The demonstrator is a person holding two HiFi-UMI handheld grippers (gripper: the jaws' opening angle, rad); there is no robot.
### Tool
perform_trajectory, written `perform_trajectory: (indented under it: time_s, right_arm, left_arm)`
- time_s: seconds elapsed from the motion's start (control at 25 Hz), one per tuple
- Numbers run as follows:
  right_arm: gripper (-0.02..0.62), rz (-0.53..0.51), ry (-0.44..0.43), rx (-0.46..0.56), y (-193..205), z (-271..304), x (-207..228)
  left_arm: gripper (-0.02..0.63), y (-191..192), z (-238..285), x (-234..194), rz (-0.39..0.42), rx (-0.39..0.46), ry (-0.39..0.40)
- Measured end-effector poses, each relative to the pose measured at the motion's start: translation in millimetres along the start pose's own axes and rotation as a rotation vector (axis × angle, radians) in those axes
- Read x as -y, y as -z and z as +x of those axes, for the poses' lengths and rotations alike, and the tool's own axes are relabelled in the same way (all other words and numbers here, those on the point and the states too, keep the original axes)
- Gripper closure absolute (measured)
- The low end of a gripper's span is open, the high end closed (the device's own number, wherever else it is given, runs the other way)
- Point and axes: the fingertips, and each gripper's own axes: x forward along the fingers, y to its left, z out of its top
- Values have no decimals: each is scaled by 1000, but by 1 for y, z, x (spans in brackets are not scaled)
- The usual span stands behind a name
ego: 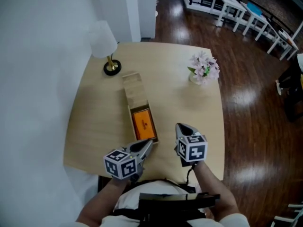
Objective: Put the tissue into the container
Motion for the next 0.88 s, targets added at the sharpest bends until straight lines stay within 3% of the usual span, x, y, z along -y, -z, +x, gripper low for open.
perform_trajectory:
  time_s: [0.88]
  right_arm:
    - [591,83,66,42,9,-63,69]
  left_arm:
    - [600,15,20,50,17,-56,63]
